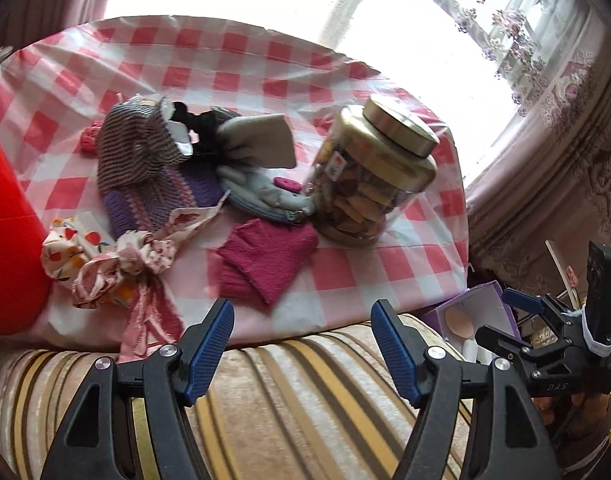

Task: Organize soft objects
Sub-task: 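Withdraw both grippers from the box back toward the pile, then grasp the pink knitted glove with the right gripper while the left gripper grasps the patterned scarf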

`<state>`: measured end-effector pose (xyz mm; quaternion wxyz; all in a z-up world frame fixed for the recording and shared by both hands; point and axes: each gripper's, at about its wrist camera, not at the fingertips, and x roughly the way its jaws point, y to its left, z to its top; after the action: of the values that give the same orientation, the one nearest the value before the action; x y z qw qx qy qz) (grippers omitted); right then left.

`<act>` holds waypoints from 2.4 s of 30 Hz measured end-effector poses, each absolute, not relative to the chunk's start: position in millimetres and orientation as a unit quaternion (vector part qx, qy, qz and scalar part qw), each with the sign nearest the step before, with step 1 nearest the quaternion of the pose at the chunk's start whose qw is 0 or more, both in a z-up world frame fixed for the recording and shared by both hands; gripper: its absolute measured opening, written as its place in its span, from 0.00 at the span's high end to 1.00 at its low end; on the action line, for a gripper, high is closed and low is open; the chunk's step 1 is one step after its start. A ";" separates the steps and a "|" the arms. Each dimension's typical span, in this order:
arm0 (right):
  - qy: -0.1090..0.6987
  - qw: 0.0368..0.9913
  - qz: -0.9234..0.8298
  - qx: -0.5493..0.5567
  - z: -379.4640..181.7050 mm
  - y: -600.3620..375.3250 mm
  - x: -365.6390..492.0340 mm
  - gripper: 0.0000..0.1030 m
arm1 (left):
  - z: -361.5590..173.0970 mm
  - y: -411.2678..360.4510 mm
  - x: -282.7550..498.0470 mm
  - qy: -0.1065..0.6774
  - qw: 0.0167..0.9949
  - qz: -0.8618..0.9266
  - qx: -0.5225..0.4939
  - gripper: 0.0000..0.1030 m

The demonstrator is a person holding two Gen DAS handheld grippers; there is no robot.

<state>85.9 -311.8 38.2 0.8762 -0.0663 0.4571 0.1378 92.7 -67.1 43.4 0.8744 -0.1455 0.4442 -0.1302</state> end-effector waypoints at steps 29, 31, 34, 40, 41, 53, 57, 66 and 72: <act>0.524 0.826 0.197 -0.067 -8.4 -176.6 168.2 0.01 | 1.2 16.3 144.8 0.498 0.864 -0.032 -0.061 0.30; 0.524 0.824 0.201 -0.071 -10.4 -172.5 170.6 0.01 | -0.4 15.0 149.5 0.498 0.865 -0.028 -0.050 0.30; 0.529 0.821 0.205 -0.073 -14.3 -169.0 174.5 0.01 | -3.9 13.1 157.1 0.502 0.864 -0.030 -0.039 0.30; 0.530 0.819 0.209 -0.071 -17.4 -165.3 180.5 0.01 | -19.4 7.5 168.8 0.525 0.850 -0.038 -0.023 0.30; 0.532 0.818 0.209 -0.071 -18.2 -164.8 181.4 0.01 | -20.3 6.9 169.3 0.525 0.850 -0.038 -0.022 0.30; 0.557 0.803 0.199 -0.079 -37.7 -145.1 200.9 0.01 | -31.4 0.7 169.3 0.526 0.849 -0.045 -0.018 0.31; 0.568 0.798 0.190 -0.068 -45.2 -141.4 211.8 0.01 | -30.1 5.0 166.9 0.520 0.852 -0.048 -0.031 0.31; 0.586 0.787 0.179 -0.066 -65.0 -128.0 231.7 0.03 | -30.1 9.9 164.6 0.518 0.853 -0.052 -0.041 0.30; 0.589 0.786 0.178 -0.060 -68.6 -129.6 235.6 0.03 | -36.5 6.4 167.6 0.525 0.849 -0.051 -0.034 0.32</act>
<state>235.6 -129.6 -68.6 0.7862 -0.0601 0.5888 0.1777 167.6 6.4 -36.5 0.8487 -0.0343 0.5252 -0.0513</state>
